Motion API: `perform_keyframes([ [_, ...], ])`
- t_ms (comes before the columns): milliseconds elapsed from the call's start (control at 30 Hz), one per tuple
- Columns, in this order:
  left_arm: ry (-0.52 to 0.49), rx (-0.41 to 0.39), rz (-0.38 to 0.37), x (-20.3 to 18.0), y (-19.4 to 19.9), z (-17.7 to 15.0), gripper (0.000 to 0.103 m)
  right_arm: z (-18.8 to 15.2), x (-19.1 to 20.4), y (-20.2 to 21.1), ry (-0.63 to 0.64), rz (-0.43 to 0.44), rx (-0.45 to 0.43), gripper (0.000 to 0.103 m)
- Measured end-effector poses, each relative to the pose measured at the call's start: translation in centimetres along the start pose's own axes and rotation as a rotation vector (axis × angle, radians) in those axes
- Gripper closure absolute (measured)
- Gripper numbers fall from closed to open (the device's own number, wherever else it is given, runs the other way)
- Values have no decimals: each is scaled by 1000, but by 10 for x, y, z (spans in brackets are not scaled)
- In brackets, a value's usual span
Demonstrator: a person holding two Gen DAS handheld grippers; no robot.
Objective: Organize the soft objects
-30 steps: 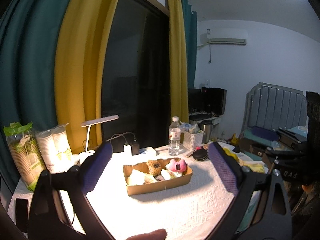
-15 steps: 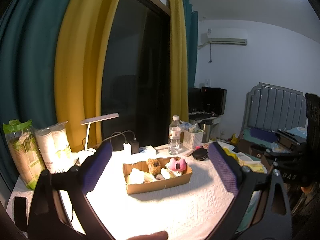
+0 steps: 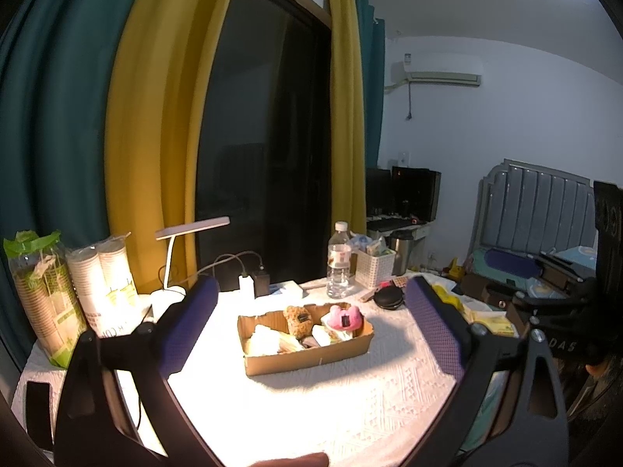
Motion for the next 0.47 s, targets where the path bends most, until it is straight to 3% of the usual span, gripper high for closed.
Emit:
perform_keyframes([
  [467, -3, -18, 0, -6, -2, 0, 5, -3, -1, 0, 3, 4, 1, 40],
])
Point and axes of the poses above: each gripper's, at about its wrist camera, not at the fingertips, and y roughly against the way its jaws point, x to its left, z to its top, the point moved 2 cm from there along -y, roughly the way its jaws point, and after that the axes turned 14 degrees about z, right-handed, at the moved point
